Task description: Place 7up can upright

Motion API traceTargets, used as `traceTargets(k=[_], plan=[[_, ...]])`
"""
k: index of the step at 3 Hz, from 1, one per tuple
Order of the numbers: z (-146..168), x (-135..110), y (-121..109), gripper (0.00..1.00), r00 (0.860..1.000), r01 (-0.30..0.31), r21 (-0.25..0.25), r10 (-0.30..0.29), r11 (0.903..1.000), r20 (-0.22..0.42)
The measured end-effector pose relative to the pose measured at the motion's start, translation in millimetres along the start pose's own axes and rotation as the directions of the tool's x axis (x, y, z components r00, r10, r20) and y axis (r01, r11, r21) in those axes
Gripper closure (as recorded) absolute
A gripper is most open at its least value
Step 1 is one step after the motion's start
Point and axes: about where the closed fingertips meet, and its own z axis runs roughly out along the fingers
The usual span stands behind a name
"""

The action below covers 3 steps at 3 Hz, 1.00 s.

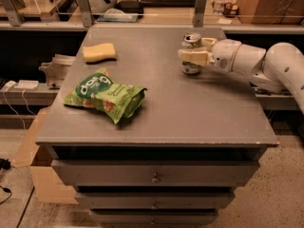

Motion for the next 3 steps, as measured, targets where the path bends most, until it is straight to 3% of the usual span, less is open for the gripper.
traceTargets(k=[1,3], plan=[[-2.9,7.0,-5.7,0.82,1.000,-0.016,0.017,0.016,0.9997,0.010],[-5.9,11.7,-9.4,0.35,1.000,-0.025,0.023,0.025,0.9994,0.014]])
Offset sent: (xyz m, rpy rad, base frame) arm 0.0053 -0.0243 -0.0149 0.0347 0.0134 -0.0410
